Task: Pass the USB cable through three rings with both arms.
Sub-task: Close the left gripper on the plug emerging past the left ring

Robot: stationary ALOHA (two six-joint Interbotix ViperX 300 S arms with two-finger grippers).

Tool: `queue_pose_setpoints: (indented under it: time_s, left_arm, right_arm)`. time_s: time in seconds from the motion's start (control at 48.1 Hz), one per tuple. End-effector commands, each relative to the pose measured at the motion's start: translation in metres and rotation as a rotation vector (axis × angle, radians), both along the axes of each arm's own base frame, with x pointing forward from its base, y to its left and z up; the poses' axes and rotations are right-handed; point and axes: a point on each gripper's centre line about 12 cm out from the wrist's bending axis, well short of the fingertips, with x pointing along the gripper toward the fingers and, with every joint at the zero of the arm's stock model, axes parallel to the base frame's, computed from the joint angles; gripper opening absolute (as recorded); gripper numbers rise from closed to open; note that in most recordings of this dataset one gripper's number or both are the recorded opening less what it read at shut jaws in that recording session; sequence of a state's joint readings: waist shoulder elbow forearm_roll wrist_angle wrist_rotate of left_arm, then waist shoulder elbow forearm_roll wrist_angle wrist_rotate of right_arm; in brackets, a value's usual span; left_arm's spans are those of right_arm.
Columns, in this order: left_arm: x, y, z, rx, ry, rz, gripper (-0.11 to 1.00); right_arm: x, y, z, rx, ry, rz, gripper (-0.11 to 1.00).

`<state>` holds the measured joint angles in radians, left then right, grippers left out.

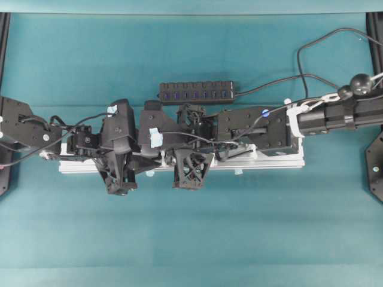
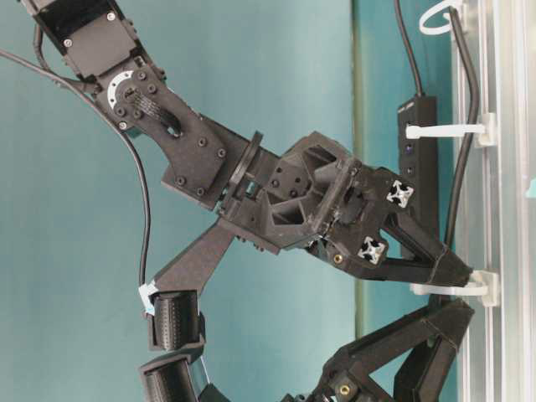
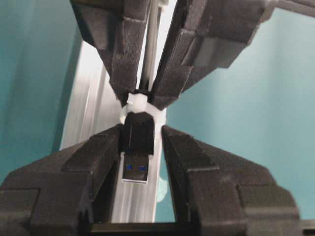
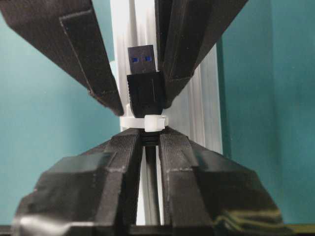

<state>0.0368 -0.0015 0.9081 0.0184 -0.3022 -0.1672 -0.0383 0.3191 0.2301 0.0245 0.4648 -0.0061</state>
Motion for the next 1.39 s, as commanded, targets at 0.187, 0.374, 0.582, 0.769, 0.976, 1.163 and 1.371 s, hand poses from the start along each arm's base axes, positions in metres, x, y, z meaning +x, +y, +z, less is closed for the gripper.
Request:
queue_pose_setpoints:
  time_s: [0.187, 0.374, 0.582, 0.769, 0.976, 1.163, 1.371]
  left_arm:
    - [0.006, -0.0009, 0.0074, 0.011, -0.029, -0.01, 0.22]
    - [0.0067, -0.0009, 0.0079, 0.031, -0.024, -0.024, 0.22]
    - [0.0066, -0.0003, 0.0077, 0.031, -0.022, -0.022, 0.22]
    - [0.0071, -0.0003, 0.0082, 0.032, -0.024, -0.023, 0.22]
    - [0.0071, -0.0003, 0.0082, 0.032, -0.024, -0.023, 0.22]
    - [0.0073, -0.0003, 0.0085, 0.031, -0.027, -0.022, 0.22]
    - [0.0063, -0.0004, 0.0081, 0.032, -0.025, -0.023, 0.22]
  right_arm:
    - [0.0024, -0.0008, 0.0072, 0.002, -0.023, -0.005, -0.06]
    - [0.0023, 0.0, 0.0071, 0.003, -0.022, -0.005, -0.06]
    - [0.0025, -0.0007, 0.0075, 0.003, -0.022, -0.006, -0.06]
    - [0.0021, 0.0, 0.007, 0.003, -0.02, -0.005, -0.06]
    - [0.0033, -0.0001, 0.0078, 0.002, -0.032, -0.004, -0.06]
    - [0.0028, -0.0001, 0.0072, 0.005, -0.038, -0.009, -0.07]
    - [0.0013, 0.0014, 0.008, 0.001, -0.051, -0.003, -0.06]
